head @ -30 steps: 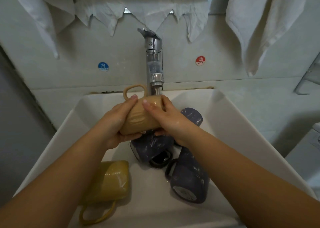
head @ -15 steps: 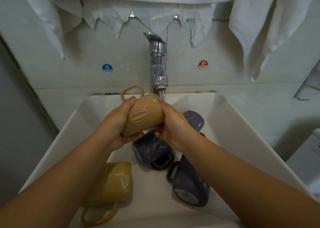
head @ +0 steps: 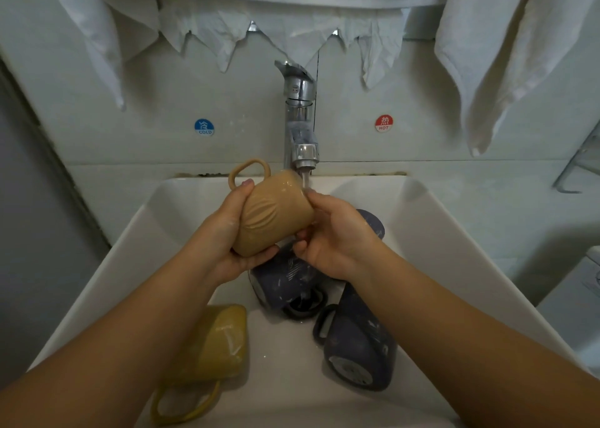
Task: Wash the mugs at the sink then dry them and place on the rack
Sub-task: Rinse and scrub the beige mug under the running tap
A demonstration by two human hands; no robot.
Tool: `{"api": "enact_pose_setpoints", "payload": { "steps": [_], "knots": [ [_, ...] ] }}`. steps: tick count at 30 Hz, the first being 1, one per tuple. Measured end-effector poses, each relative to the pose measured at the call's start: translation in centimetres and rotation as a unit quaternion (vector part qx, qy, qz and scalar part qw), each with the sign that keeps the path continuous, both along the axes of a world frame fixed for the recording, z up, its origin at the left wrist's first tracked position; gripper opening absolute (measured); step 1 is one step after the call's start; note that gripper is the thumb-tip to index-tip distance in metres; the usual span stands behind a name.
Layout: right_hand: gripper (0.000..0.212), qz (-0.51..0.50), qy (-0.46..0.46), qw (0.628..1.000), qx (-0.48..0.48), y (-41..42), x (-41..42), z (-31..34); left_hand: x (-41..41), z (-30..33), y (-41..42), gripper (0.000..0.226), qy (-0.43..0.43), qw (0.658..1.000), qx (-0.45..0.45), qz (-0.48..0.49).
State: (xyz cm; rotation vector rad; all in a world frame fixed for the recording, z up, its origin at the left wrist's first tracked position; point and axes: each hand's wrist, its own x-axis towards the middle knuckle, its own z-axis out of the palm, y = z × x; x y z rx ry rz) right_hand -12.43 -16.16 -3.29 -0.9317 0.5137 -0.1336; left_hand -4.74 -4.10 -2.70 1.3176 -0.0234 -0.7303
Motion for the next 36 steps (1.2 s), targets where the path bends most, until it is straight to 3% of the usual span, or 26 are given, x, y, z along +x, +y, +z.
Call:
{"api": "enact_pose_setpoints", "payload": {
  "steps": [4,8,13,17,19,22,25,28,31,36],
  "knots": [
    [0.033,0.045,0.027,0.997,-0.058,-0.4,-0.2,0.6,-0.3,-0.1,-0.1,0.039,-0.039,0.999,0.015,-0.018],
    [0.048,0.011,0.083,0.994,-0.065,-0.8,0.4,0.3,-0.7,-0.2,-0.4,0.031,-0.087,0.995,0.039,-0.028],
    [0.032,-0.006,0.023,1.0,0.02,-1.0,0.4,-0.2,-0.8,0.0,-0.5,0.025,-0.087,0.996,0.002,-0.001],
    [0.034,0.017,-0.015,0.999,0.05,-0.9,-0.3,-0.1,-0.1,-0.1,0.0,0.024,-0.11,0.994,-0.002,0.016],
    [0.035,0.043,0.007,0.999,0.0,-1.0,-0.8,0.2,0.2,-0.3,0.2,0.037,-0.146,0.989,0.023,0.017],
    [0.047,0.05,0.071,0.985,-0.149,-1.4,-1.2,0.9,0.4,-0.6,0.4,0.057,-0.2,0.979,0.03,-0.01],
    [0.046,0.071,0.087,0.975,-0.191,-1.3,-1.6,1.5,0.4,-0.7,0.7,0.077,-0.22,0.972,0.021,-0.079],
    [0.039,0.058,0.098,0.957,-0.267,-1.2,-1.6,1.5,0.4,-0.9,0.8,0.082,-0.222,0.964,0.061,-0.132],
    [0.039,0.024,0.113,0.942,-0.315,-0.9,-1.3,1.5,0.6,-0.8,0.8,0.081,-0.249,0.955,0.104,-0.125],
    [0.047,0.089,0.017,0.935,-0.342,-1.1,-1.5,1.0,1.1,-0.4,1.2,0.079,-0.215,0.968,0.093,-0.093]
  ]
}}
